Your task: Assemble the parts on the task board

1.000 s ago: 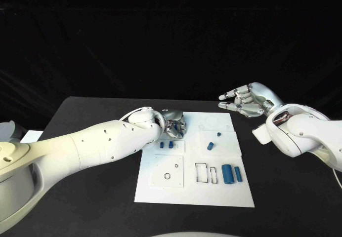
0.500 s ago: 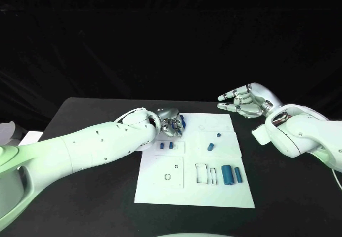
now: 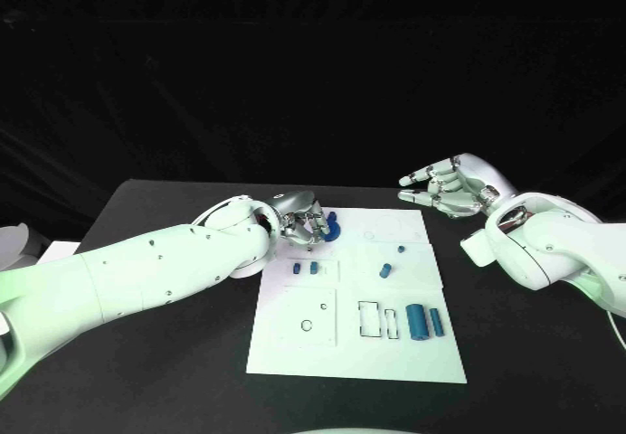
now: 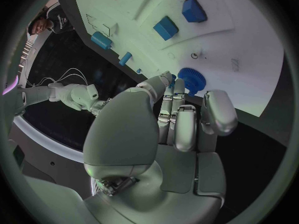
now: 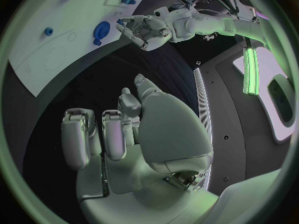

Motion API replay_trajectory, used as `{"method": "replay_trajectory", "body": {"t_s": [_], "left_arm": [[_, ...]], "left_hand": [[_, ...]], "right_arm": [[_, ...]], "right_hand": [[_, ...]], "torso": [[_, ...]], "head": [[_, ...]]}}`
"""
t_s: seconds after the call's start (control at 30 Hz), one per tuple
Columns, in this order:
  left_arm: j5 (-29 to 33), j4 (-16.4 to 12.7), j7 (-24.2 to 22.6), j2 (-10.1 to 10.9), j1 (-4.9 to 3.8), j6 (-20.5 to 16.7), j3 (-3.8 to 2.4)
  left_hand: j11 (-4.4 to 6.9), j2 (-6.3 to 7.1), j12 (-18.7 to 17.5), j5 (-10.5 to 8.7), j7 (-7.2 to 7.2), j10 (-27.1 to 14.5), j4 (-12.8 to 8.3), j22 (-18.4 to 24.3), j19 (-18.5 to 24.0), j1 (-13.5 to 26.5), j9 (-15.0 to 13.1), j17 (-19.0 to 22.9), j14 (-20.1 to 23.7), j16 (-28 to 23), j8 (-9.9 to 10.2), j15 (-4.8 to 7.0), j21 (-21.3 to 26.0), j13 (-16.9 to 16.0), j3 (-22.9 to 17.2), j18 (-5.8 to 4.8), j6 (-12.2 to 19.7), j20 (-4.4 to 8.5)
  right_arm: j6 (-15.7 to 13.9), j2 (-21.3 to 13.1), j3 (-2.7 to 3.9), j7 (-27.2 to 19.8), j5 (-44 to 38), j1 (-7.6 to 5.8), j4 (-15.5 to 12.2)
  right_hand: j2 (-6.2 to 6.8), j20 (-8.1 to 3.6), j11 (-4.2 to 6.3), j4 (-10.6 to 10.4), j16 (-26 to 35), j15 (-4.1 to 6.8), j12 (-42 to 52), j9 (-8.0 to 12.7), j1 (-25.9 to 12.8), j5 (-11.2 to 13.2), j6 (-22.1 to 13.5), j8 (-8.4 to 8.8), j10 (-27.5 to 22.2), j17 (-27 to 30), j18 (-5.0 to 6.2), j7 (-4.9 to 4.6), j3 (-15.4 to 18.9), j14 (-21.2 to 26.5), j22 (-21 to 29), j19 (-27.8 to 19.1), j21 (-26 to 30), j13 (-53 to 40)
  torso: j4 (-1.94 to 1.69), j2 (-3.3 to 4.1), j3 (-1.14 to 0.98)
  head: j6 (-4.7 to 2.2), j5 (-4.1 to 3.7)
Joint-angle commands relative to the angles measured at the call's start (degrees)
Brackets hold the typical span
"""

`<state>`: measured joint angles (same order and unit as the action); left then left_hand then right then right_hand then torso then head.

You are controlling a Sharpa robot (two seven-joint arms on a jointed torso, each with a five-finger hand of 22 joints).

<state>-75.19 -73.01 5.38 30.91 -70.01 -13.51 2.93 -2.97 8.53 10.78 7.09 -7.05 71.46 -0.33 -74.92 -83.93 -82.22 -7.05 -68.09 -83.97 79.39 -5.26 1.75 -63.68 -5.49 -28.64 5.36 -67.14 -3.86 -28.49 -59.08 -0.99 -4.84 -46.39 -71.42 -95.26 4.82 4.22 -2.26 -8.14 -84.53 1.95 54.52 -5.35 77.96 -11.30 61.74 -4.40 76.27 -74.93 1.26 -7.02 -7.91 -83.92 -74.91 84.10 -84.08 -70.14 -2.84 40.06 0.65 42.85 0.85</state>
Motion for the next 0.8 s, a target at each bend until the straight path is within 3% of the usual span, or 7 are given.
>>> {"method": "replay_trajectory", "body": {"t_s": [0.03, 0.17, 0.47, 0.8], "left_arm": [[1.1, -0.6, 0.3, 0.7, -0.15, 0.2, -0.13], [1.1, -1.2, 0.7, 1.5, -0.17, 1.0, -0.16], [0.8, -1.3, 1.6, 2.5, -0.16, 3.1, -0.08], [0.4, -0.8, 2.5, 2.5, -0.04, 5.7, 0.18]], "left_hand": [[-0.05, 0.07, -0.4, 0.07, -0.25, 0.1, 0.0, -6.3, -2.7, 0.4, -0.1, 0.1, -2.1, 0.0, 0.2, -0.08, 0.0, 0.0, -0.1, -0.93, -0.3, 0.09], [-0.04, 0.14, -0.4, 0.05, -0.25, 0.2, 0.0, -6.3, -2.7, 0.5, -0.1, 0.1, -2.1, 0.0, 0.3, -0.07, 0.0, 0.0, 0.0, -0.92, -0.4, 0.09], [-0.04, 0.18, -0.4, 0.04, -0.25, 0.3, 0.0, -6.3, -2.7, 0.5, -0.1, 0.1, -2.1, 0.0, 0.3, -0.06, 0.0, 0.0, 0.0, -0.91, -0.4, 0.08], [-0.03, 0.34, -0.6, -0.04, -0.22, 0.4, 0.0, -6.3, -2.7, 0.8, -0.1, 0.3, -2.0, -0.1, 0.3, -0.06, 0.0, 0.0, 0.1, -0.91, -0.4, 0.08]], "right_arm": [[0.7, 0.0, 0.01, -0.6, 0.0, 0.03, 0.0], [0.8, 0.2, 0.01, -0.6, 0.0, 0.03, 0.1], [0.9, 0.3, 0.01, -0.6, 0.0, 0.03, 0.2], [0.9, 0.4, 0.01, -0.6, 0.0, 0.03, 0.2]], "right_hand": [[-0.37, -0.11, 0.10, 0.1, 0.4, 0.03, -0.1, -0.1, 0.2, 0.0, -0.3, 0.17, -0.4, -8.6, 0.74, -0.16, 0.4, -4.5, -8.2, 1.6, 0.4, 0.1], [-0.38, -0.11, 0.10, 0.1, 0.4, 0.03, -0.2, -0.1, 0.2, 0.0, -0.3, 0.16, -0.4, -8.6, 0.74, -0.16, 0.4, -4.5, -8.2, 1.6, 0.4, 0.1], [-0.38, -0.11, 0.10, 0.1, 0.4, 0.03, -0.2, -0.1, 0.2, 0.0, -0.3, 0.16, -0.4, -8.5, 0.73, -0.16, 0.4, -4.5, -8.2, 1.6, 0.3, 0.1], [-0.38, -0.11, 0.10, 0.1, 0.4, 0.03, -0.2, -0.1, 0.2, 0.0, -0.3, 0.16, -0.4, -8.5, 0.73, -0.16, 0.4, -4.5, -8.2, 1.6, 0.3, 0.1]], "torso": [[-0.08, 0.02, 0.01], [0.08, 0.19, 0.07], [-0.01, 0.07, 0.04], [0.10, 0.09, 0.05]], "head": [[0.04, -0.06], [0.07, 0.09], [0.36, 0.01], [0.45, 0.16]]}}
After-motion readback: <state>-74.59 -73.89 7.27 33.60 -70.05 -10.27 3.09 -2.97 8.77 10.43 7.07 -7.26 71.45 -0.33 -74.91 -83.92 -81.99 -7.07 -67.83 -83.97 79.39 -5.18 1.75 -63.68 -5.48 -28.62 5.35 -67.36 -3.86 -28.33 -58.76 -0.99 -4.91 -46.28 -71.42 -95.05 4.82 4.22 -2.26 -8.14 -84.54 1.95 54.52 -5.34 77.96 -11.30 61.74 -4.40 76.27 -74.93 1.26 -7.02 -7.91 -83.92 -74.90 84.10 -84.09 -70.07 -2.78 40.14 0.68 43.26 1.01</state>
